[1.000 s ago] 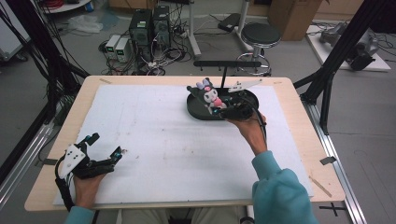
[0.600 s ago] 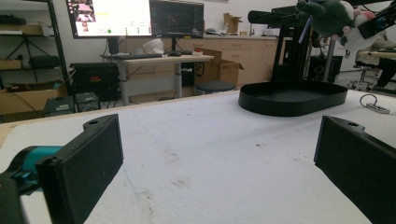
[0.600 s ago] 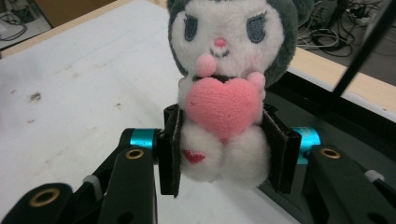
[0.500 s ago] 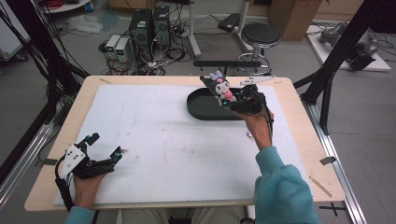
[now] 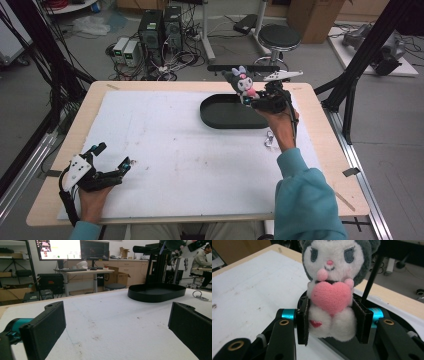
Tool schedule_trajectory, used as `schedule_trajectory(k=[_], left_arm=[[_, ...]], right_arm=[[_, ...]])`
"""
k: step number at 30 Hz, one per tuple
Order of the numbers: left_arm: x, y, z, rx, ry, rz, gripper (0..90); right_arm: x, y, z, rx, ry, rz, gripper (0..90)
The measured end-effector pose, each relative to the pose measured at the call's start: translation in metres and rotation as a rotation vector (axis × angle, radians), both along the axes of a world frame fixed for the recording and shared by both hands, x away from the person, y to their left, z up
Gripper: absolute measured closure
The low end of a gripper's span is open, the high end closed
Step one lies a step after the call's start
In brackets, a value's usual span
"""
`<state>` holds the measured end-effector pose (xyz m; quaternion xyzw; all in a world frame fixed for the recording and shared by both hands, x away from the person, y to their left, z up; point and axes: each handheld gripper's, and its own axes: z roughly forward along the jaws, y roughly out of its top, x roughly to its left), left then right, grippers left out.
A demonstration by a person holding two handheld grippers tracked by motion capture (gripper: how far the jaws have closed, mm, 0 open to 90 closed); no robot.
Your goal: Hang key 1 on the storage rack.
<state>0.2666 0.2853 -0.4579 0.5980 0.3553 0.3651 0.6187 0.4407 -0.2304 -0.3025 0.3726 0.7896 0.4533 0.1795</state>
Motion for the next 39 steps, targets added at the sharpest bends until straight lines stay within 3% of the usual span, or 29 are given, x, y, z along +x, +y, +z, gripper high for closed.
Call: schedule_trajectory(k=[7,20,32,39], left_arm=[[0.000,0.000,0.000,-0.004,0.000,0.001,1.7],[0.000,0.000,0.000,-0.005,0.001,0.002,1.7],[0.000,0.000,0.000,-0.006,0.001,0.001,1.7],[0.000,0.000,0.000,-0.007,0.000,0.002,1.7]], right_arm=[[0.009,-0.001,0.007,0.004,0.008,-0.021,55.9],[0.017,-0.001,0.005,0.023,0.009,-0.035,55.9],[0.023,0.000,0.009,0.025,-0.012,-0.046,55.7],[0.024,-0.002,0.008,0.027,0.006,-0.062,55.7]])
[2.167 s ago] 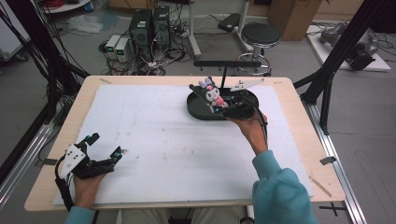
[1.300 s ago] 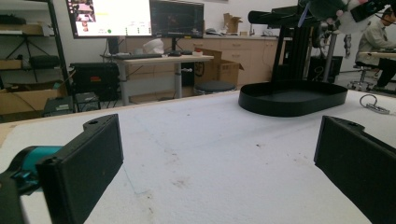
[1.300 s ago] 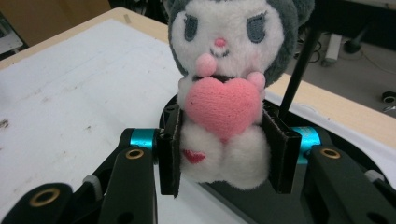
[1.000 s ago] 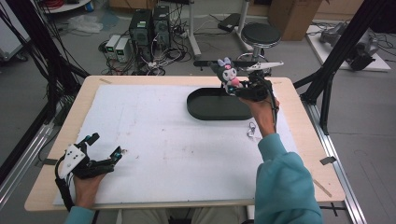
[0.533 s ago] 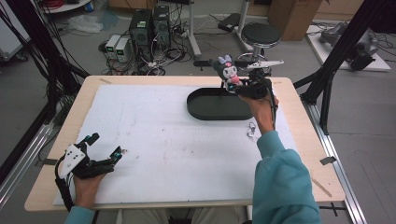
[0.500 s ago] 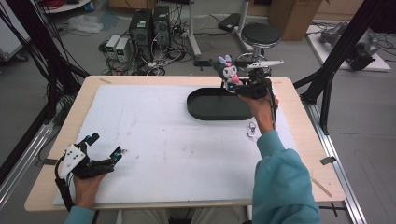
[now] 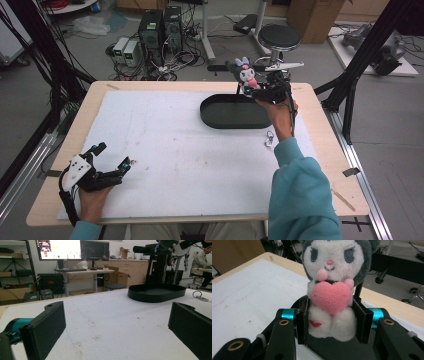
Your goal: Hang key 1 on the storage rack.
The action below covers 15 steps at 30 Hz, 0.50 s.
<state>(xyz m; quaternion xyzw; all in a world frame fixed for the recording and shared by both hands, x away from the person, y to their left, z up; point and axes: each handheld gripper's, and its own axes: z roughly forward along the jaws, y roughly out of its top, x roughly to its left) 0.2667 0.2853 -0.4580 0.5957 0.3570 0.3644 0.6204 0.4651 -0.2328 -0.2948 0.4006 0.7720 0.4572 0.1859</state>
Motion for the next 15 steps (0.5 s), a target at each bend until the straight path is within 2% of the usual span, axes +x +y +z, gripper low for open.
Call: schedule_trajectory(k=[15], left_arm=[[0.0000,0.0001,0.0000,0.000,0.000,-0.001,1.7]], right_arm=[[0.0000,-0.0097,-0.0047,-0.018,0.033,-0.014,55.4]])
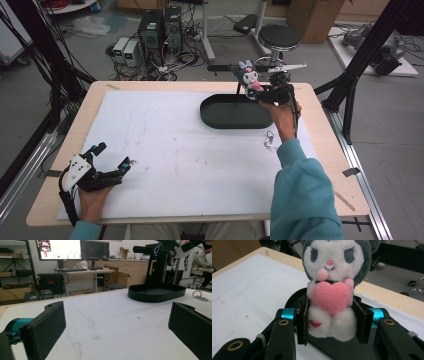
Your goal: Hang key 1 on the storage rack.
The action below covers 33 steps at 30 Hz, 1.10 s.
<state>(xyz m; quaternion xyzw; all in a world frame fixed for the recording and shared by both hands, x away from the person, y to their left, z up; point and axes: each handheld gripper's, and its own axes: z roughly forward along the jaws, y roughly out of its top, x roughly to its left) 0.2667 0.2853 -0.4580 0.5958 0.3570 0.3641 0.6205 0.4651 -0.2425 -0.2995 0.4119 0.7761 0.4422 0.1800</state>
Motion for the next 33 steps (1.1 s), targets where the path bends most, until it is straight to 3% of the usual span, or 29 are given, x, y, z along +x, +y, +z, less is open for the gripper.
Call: schedule_trajectory(k=[6,16,20,33], left_arm=[[0.000,0.000,0.000,0.001,0.000,0.000,1.7],[0.000,0.000,0.000,0.002,-0.001,0.001,1.7],[0.000,0.000,0.000,0.002,0.001,0.000,1.7],[0.000,0.000,0.000,0.001,-0.001,-0.001,1.7]], right_arm=[[-0.003,-0.005,-0.006,-0.003,0.026,0.001,55.4],[-0.006,-0.003,-0.012,-0.023,0.031,0.020,55.3],[-0.009,0.002,-0.017,-0.065,0.041,0.041,55.3],[0.001,0.008,-0.030,-0.071,0.078,0.039,55.3]])
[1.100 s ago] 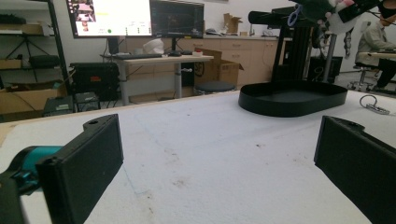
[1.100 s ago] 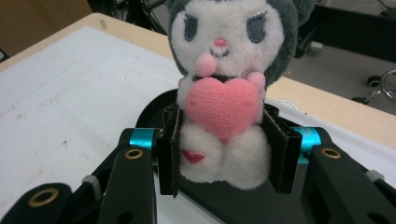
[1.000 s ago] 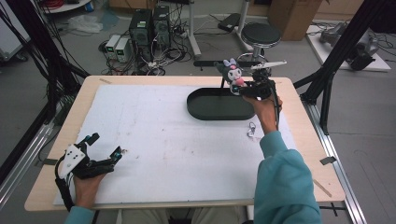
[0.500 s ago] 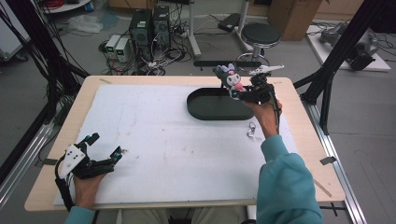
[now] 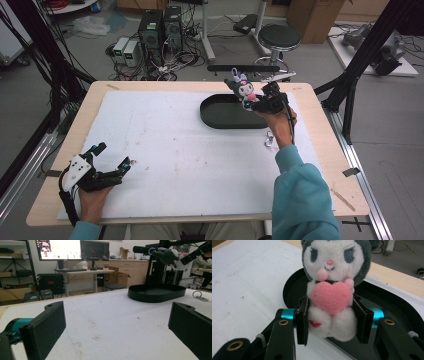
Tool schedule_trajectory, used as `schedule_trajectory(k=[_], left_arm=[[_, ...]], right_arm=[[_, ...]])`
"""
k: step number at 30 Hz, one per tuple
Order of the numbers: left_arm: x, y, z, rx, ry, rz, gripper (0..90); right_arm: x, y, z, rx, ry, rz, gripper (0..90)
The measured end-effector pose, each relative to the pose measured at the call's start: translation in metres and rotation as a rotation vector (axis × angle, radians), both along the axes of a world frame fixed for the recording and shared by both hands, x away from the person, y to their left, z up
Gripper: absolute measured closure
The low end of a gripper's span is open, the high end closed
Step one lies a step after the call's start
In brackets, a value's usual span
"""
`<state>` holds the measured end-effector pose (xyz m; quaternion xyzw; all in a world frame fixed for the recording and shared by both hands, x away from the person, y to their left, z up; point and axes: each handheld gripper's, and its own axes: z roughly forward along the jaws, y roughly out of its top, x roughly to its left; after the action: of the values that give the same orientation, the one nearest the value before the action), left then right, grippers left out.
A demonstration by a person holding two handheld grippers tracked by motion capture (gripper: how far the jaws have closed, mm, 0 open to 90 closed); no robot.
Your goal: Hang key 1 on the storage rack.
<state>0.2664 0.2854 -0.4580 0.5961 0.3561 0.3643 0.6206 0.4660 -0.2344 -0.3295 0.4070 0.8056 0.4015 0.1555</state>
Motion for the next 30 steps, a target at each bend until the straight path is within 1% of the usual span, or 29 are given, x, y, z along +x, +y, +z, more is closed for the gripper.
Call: schedule_trajectory(k=[7,11,16,17,20,23,26,29,30], left_arm=[[0.000,0.000,0.000,0.000,0.000,-0.001,1.7],[0.000,0.000,0.000,-0.003,-0.002,0.000,1.7],[0.000,0.001,0.000,-0.003,0.000,0.002,1.7],[0.000,0.001,0.000,-0.003,0.000,0.002,1.7],[0.000,0.001,0.000,-0.005,0.000,0.001,1.7],[0.000,0.000,0.000,-0.005,-0.001,0.002,1.7],[0.000,0.000,0.000,-0.004,-0.002,0.000,1.7],[0.000,0.000,0.000,-0.006,-0.002,0.002,1.7],[0.000,0.000,0.000,-0.005,-0.002,0.002,1.7]], right_arm=[[0.007,0.005,-0.007,0.001,0.024,-0.008,55.3],[0.011,0.007,-0.011,-0.011,0.024,-0.006,55.2],[0.016,0.009,-0.016,-0.009,0.033,-0.010,55.1],[0.018,0.009,-0.017,-0.011,0.025,-0.007,55.0],[0.021,0.011,-0.021,-0.016,0.035,-0.012,54.8],[0.024,0.010,-0.023,-0.011,0.029,-0.020,54.8],[0.028,0.008,-0.027,0.008,0.036,-0.034,54.6],[0.029,0.010,-0.029,0.016,0.036,-0.042,54.0],[0.030,0.010,-0.030,0.011,0.030,-0.039,53.4]])
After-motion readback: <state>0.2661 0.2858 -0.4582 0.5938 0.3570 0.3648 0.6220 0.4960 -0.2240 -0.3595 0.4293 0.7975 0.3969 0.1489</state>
